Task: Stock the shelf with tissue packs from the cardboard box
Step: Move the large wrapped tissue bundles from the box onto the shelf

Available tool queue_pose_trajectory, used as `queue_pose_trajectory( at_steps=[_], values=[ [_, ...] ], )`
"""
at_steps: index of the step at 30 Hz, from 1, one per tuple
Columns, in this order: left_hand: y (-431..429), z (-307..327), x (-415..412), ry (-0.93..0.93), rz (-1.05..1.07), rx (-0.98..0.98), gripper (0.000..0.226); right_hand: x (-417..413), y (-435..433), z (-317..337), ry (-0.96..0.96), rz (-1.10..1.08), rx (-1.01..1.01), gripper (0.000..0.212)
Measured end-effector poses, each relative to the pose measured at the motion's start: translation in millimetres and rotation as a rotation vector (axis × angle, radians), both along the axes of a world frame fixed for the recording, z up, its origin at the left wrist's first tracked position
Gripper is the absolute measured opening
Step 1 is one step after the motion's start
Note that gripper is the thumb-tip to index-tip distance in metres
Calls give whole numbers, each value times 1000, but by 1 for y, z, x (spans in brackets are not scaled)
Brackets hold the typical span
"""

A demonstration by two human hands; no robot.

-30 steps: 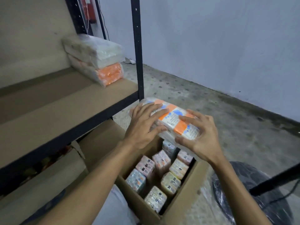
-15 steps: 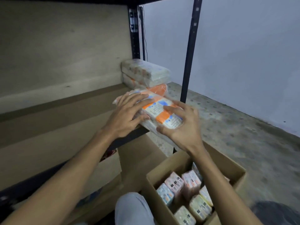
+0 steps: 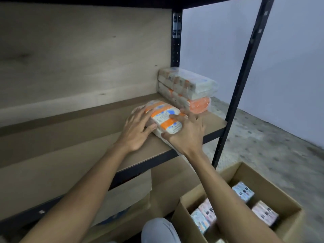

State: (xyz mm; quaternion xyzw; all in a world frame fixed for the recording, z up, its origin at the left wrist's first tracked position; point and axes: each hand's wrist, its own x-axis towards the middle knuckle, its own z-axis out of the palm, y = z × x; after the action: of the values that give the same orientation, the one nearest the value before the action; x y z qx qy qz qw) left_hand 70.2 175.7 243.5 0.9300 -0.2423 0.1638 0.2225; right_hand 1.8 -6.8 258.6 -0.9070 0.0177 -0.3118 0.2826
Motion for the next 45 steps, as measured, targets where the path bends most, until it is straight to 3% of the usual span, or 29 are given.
queue_pose_trajectory(
  at_steps=[5,11,14,18,22,24,45],
  values=[
    [-3,-6,5,99,-67,-188,55,10,1,-6,9,-20,-43,67],
    [-4,-6,3,96,-88,-236,56,4,-13,-3,100,74,-135,78],
    [-4,-7,-1,128,-35,-203,62,-10,-29,-13,83,107,-139,86],
    [-4,-12,-11,319,188,-84,78,-17,-32,-29,61,138,-96,94],
    [-3,-18,-17,344,306,193,78,-10,-22,-32,-38,134,-36,84],
    [-3,-18,-17,343,309,236,75,-6,-18,-34,-67,124,-15,77],
    [-4,-15,-16,284,295,188,64,21,-10,-17,-279,145,200,62]
  ],
)
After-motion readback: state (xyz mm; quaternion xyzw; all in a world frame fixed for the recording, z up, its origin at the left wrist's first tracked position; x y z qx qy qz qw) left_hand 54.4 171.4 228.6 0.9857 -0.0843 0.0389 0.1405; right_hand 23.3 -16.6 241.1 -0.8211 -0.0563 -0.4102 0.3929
